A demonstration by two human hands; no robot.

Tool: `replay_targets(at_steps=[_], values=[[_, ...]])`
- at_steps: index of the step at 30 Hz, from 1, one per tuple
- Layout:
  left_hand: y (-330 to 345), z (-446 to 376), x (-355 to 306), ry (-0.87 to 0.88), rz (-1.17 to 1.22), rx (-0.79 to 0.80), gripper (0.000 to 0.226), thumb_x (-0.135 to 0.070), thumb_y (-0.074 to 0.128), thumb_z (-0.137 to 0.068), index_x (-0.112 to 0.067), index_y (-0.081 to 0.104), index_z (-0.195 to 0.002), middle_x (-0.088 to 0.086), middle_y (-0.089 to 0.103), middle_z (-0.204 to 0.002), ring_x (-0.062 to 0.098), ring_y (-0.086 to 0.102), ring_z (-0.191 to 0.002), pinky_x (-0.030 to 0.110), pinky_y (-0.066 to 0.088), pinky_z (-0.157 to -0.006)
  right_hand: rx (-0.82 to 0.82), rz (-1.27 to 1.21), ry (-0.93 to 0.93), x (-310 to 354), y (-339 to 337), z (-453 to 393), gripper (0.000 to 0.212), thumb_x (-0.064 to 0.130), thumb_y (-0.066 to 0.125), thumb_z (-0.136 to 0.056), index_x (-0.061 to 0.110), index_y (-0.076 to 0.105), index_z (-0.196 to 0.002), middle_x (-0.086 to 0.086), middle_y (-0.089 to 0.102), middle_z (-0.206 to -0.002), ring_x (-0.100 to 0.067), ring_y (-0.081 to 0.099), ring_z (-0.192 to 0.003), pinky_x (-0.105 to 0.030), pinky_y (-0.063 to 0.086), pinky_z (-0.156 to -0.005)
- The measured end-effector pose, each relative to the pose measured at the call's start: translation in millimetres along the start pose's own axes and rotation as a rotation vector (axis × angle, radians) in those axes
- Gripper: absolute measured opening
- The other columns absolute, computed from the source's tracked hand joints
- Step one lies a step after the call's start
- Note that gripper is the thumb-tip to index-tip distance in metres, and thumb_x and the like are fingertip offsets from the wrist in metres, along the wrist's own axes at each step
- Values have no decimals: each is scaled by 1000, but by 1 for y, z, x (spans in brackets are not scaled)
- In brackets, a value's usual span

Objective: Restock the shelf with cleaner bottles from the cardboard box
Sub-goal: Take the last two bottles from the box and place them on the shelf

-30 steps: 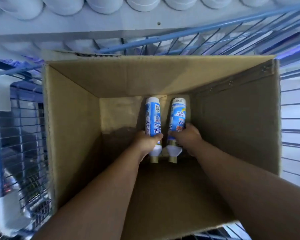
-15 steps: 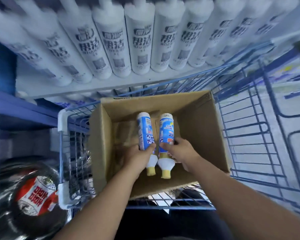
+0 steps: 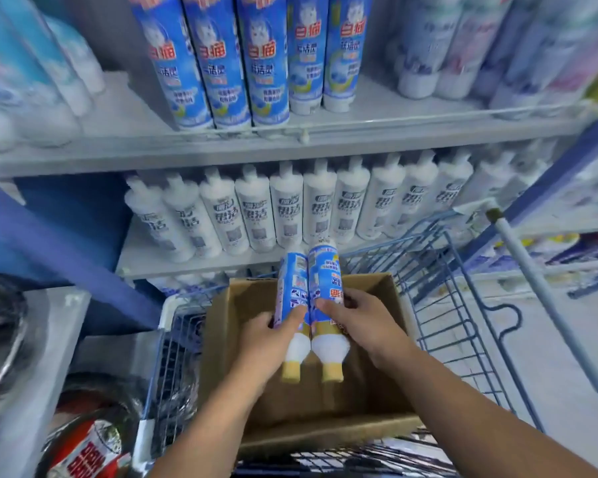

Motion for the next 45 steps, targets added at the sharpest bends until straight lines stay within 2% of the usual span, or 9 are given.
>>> replay_targets(at_steps=[4,10,15,18,22,25,31,37,45], values=[[-11,22,-36,91,83,-5,36,-51,70,-86,-16,72,-95,-4,75,-79,0,69,-61,17,49,-50,-12,-12,-83,49,-4,23,36,31,82,-83,13,71,-113,-5,78,-100,-21,76,-91,-45,61,-87],[-30,51,-103,184,192,15,38,-55,70,-82,-20,75,-95,-6,78,-81,13,75,-76,41,62,-75,-11,-36,-215,119,-12,59,26,27,77,-86,17,71,-110,-1,79,-97,-18,77,-88,-34,62,-76],[-41,66,-164,279,233,23,34,-50,70,-85,-17,75,-92,-4,77,-77,10,74,-69,26,54,-56,-52,-65,-289,169,-19,69,25,29,77,-86,16,72,-108,-4,78,-97,-22,77,-87,-38,63,-73],[-44,70,-193,316,231,20,37,-51,70,-85,-15,75,-91,-1,77,-79,16,75,-74,36,59,-66,-72,-42,-316,189,-22,68,24,29,75,-89,14,73,-106,-4,79,-95,-23,77,-87,-41,62,-78],[-43,65,-219,309,239,33,38,-54,70,-84,-17,75,-91,-1,78,-78,17,75,-74,39,62,-73,-96,-27,-352,208,-24,64,23,31,76,-88,14,74,-103,-4,79,-91,-22,77,-83,-33,60,-67],[-45,58,-234,292,242,39,42,-56,70,-82,-15,75,-94,1,78,-81,19,76,-75,37,62,-72,-101,-20,-365,221,-25,55,23,31,77,-87,14,75,-103,-5,79,-91,-25,76,-84,-38,61,-74],[-47,40,-249,246,246,25,58,-67,73,-66,-14,75,-90,2,78,-79,23,75,-77,42,61,-78,-143,-58,-389,239,-31,30,41,31,78,-85,21,64,-122,-7,79,-93,-22,77,-79,-29,56,-60],[-40,25,-257,200,295,62,47,-57,75,-78,-15,72,-100,5,78,-84,23,76,-76,39,63,-68,-175,-59,-338,242,-36,10,47,37,79,-83,25,59,-124,-3,76,-101,-20,77,-81,-41,63,-75],[-40,15,-272,248,360,119,50,-51,73,-83,-29,55,-124,0,72,-112,32,72,-96,57,59,-82,55,-142,-249,261,-32,6,30,26,63,-96,10,63,-122,-7,77,-98,-21,73,-75,-33,56,-61]])
Point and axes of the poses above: each hand's wrist, its own z-axis away from the middle knuckle, its own y-axis out of the palm, x = y × z, the point moved 4 cm from there along -z, towards the middle knuckle
